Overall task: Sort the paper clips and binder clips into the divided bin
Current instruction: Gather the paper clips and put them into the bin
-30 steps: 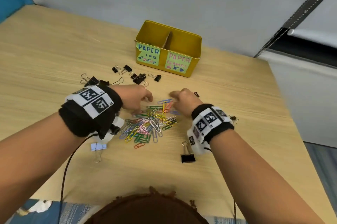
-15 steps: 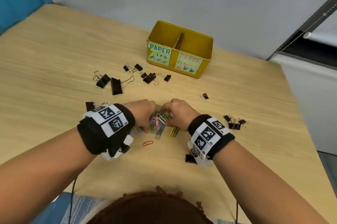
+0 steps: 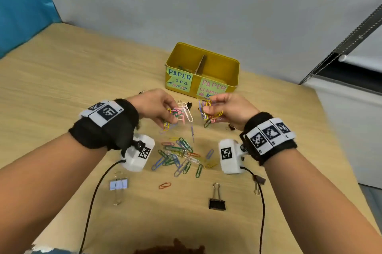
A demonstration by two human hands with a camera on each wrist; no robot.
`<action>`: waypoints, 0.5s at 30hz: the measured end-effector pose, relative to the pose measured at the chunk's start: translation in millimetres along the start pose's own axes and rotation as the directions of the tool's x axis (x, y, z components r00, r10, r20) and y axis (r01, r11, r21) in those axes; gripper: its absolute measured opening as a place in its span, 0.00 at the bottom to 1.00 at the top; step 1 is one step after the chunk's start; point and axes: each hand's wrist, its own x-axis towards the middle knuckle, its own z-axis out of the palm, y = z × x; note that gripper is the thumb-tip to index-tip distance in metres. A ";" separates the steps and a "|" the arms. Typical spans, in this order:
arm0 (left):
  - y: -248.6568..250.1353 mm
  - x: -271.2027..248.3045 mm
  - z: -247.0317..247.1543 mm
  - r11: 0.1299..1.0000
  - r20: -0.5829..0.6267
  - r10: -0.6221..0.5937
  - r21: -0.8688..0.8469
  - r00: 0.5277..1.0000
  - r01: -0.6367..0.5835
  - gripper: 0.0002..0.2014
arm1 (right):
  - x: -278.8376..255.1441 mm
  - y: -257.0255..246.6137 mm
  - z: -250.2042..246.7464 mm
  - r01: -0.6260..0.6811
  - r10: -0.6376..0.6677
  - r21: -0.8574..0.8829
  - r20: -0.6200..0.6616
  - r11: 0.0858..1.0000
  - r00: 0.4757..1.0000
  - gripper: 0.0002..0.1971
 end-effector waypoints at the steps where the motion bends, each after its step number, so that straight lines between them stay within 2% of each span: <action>1: 10.4 4.8 -9.0 0.999 -0.037 0.025 -0.037 0.999 -0.026 0.10 | 4.6 -15.6 -2.2 0.044 -0.043 0.053 -0.011 0.998 0.999 0.08; 5: 50.4 32.5 -46.8 0.984 -0.207 0.113 -0.110 0.972 -0.138 0.10 | 34.7 -76.8 -2.8 0.231 -0.213 0.179 -0.117 0.956 0.970 0.10; 8: 66.8 58.5 -65.7 0.984 -0.352 0.108 -0.096 0.930 -0.151 0.11 | 69.3 -103.0 6.3 0.289 -0.241 0.180 -0.249 0.940 0.938 0.11; 11: 72.5 80.6 -66.9 0.997 -0.507 0.069 -0.004 0.859 -0.083 0.11 | 112.1 -106.0 13.0 0.247 -0.237 -0.024 -0.381 0.969 0.894 0.14; 13: 68.4 89.8 -62.1 0.990 -0.558 0.080 0.143 0.826 0.001 0.15 | 131.6 -100.3 19.4 0.173 -0.240 -0.216 -0.341 0.961 0.909 0.09; 15: 61.2 93.6 -58.2 0.968 -0.546 0.083 0.244 0.834 0.064 0.21 | 137.3 -94.2 23.5 0.084 -0.199 -0.369 -0.287 0.926 0.937 0.13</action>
